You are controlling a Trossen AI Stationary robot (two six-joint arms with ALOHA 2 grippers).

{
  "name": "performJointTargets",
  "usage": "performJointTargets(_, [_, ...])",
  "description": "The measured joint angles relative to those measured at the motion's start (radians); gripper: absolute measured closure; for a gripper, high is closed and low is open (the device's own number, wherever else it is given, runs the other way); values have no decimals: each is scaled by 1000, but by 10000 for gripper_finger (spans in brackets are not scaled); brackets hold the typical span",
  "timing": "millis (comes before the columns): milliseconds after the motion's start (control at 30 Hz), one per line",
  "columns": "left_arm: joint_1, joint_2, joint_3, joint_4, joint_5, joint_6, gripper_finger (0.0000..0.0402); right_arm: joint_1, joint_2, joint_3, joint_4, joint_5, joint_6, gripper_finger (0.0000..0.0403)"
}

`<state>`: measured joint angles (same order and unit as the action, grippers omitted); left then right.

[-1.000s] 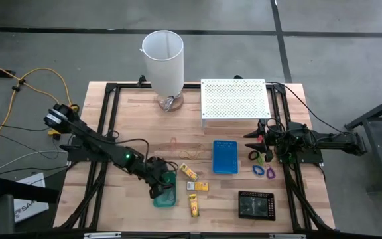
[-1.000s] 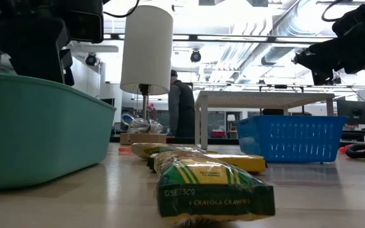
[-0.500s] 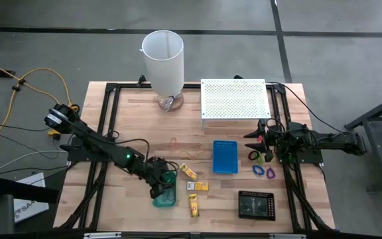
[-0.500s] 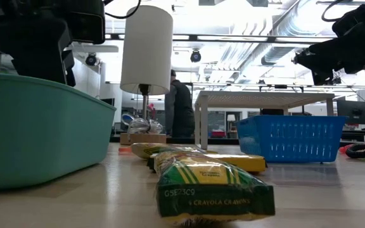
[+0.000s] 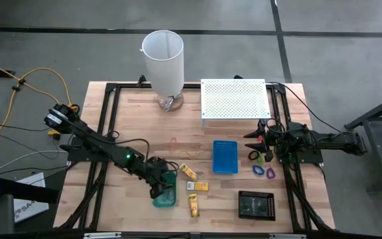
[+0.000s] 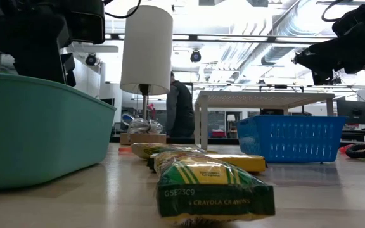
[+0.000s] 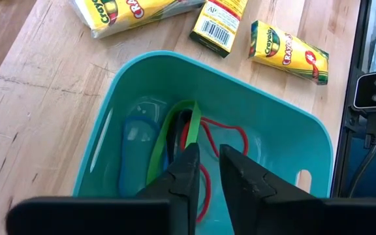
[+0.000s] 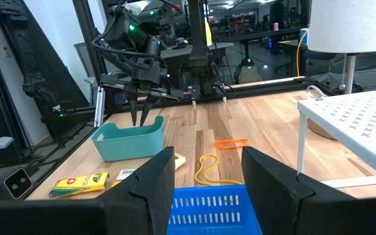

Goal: Pick & Place Office Desk Supplies
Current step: Put the orange rubber band into the green bin

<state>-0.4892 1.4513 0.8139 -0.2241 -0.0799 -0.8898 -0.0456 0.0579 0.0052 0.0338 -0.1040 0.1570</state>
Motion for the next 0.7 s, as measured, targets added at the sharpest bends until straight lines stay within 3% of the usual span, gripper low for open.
performJointTargets(367, [8, -8, 0, 14, 1, 1, 343, 0, 0, 0, 0, 0, 0, 237])
performJointTargets(700, [95, -114, 0, 33, 3, 102, 343, 0, 0, 0, 0, 0, 0, 237])
